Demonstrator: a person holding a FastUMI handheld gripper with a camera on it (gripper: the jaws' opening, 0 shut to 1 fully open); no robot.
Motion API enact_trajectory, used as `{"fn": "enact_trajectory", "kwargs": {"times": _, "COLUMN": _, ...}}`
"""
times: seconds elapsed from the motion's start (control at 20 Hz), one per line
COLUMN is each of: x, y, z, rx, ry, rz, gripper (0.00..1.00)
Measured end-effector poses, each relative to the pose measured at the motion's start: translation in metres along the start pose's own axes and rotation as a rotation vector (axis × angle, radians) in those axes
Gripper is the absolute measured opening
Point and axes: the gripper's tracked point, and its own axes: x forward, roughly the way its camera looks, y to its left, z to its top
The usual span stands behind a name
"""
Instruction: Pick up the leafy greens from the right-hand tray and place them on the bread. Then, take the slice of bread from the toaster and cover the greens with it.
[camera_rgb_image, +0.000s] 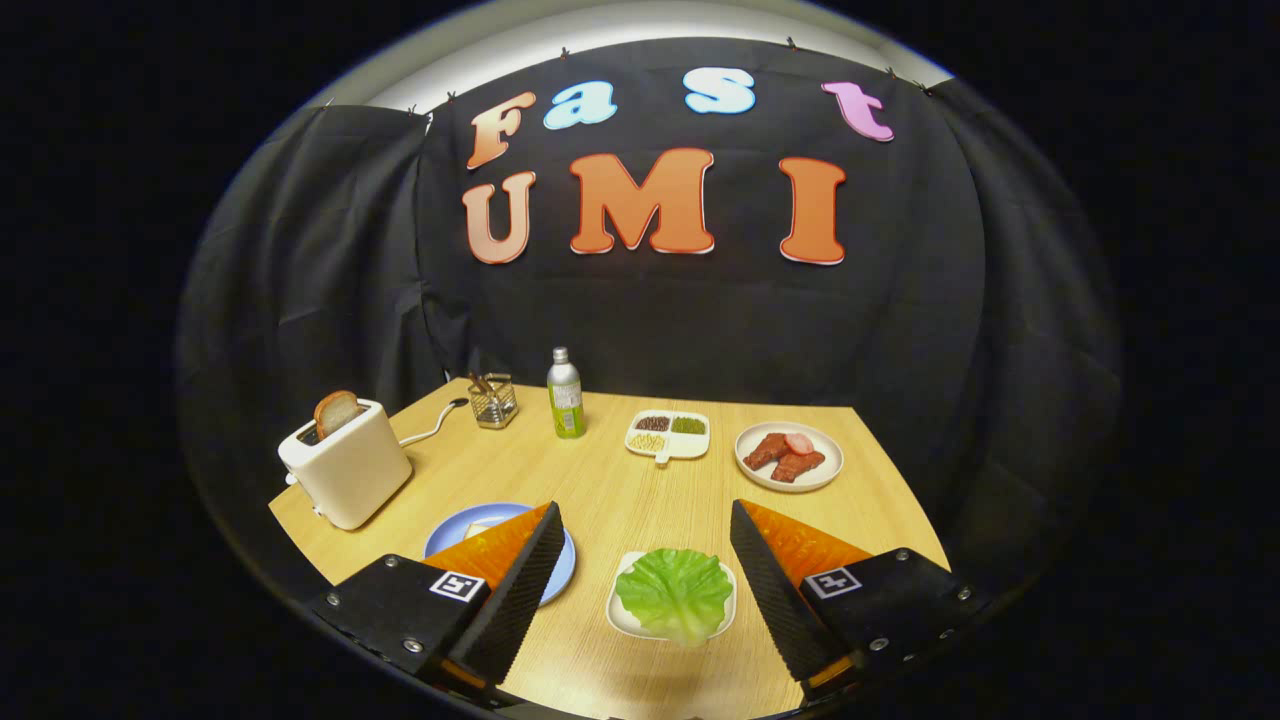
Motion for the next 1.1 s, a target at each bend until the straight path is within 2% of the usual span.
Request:
{"fn": "enact_trajectory", "kwargs": {"times": 0.1, "x": 0.011, "y": 0.003, "z": -0.016, "rx": 0.015, "ry": 0.074, "rz": 0.037, "gripper": 1.0}}
{"fn": "enact_trajectory", "kwargs": {"times": 0.3, "x": 0.03, "y": -0.002, "z": -0.042, "rx": -0.02, "ry": 0.191, "rz": 0.033, "gripper": 1.0}}
{"fn": "enact_trajectory", "kwargs": {"times": 0.7, "x": 0.066, "y": -0.001, "z": -0.093, "rx": -0.068, "ry": 0.4, "rz": 0.103, "gripper": 0.99}}
{"fn": "enact_trajectory", "kwargs": {"times": 1.1, "x": 0.091, "y": -0.015, "z": -0.139, "rx": -0.075, "ry": 0.561, "rz": 0.08, "gripper": 0.99}}
